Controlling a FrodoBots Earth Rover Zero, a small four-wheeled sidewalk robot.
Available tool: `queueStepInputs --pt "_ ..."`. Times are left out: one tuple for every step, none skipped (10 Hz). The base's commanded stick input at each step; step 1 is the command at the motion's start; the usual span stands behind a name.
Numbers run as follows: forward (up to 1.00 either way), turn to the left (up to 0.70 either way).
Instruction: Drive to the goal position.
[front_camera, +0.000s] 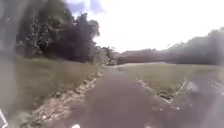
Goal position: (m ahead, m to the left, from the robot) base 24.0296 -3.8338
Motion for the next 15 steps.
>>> queueStepInputs --pt "1.00 0.00" --pt "1.00 -0.09" --pt "1.00 -0.23" --pt "1.00 -0.35" --pt "1.00 -0.17" --pt "1.00 0.00" --pt "1.00 0.00" --pt "1.00 0.00" --pt "1.00 0.00" --pt "1.00 0.00" --pt "1.00 0.00" --pt "1.00 0.00" --pt "1.00 0.00" --pt "1.00 0.00" --pt "1.00 0.00"
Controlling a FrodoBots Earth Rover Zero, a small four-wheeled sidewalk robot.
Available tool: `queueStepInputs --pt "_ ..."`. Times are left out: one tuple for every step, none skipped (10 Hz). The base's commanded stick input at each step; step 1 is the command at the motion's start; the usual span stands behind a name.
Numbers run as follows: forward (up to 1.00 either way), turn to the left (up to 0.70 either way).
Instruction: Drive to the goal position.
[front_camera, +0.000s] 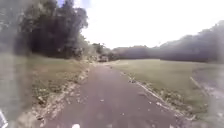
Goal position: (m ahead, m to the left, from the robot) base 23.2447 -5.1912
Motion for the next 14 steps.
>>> queueStepInputs --pt "1.00 0.00" --pt "1.00 0.00" --pt "1.00 0.00" --pt "1.00 0.00" --pt "1.00 0.00" --pt "1.00 0.00" --pt "1.00 0.00" --pt "1.00 0.00" --pt "1.00 0.00" --pt "1.00 0.08" --pt "1.00 0.21" --pt "1.00 0.36" --pt "1.00 0.24" --pt "1.00 0.12"
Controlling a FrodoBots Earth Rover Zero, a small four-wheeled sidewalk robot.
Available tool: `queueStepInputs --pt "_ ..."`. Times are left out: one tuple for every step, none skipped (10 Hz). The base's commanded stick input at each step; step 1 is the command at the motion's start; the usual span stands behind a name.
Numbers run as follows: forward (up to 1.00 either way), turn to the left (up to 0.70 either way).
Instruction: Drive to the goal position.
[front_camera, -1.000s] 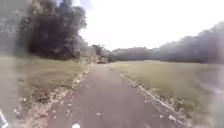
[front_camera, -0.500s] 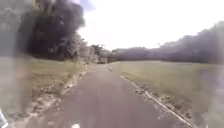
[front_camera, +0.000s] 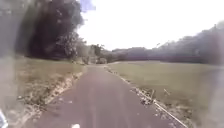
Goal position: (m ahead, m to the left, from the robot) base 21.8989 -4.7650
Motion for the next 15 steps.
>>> queueStepInputs --pt "1.00 0.07" --pt "1.00 0.02" --pt "1.00 0.00" --pt "1.00 0.00" --pt "1.00 0.00" --pt "1.00 0.00" --pt "1.00 0.00" --pt "1.00 0.15" --pt "1.00 0.32" --pt "1.00 0.35" --pt "1.00 0.27" --pt "1.00 0.00" --pt "1.00 0.00" --pt "1.00 0.00" --pt "1.00 0.00"
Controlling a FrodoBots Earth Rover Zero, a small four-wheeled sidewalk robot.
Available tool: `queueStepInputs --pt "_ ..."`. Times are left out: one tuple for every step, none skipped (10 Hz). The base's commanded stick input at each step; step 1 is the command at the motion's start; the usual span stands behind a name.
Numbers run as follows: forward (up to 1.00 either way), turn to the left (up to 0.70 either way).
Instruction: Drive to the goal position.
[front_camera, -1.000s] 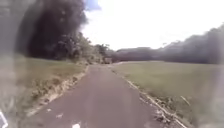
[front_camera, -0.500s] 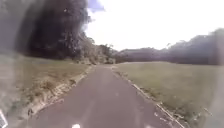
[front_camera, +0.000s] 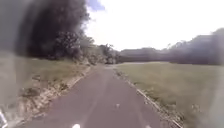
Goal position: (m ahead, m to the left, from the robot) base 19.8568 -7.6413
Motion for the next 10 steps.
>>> queueStepInputs --pt "1.00 0.00" --pt "1.00 0.00" --pt "1.00 0.00" --pt "1.00 0.00" --pt "1.00 0.00" --pt "1.00 0.00" --pt "1.00 0.00" --pt "1.00 0.00" --pt "1.00 0.00" --pt "1.00 0.00"
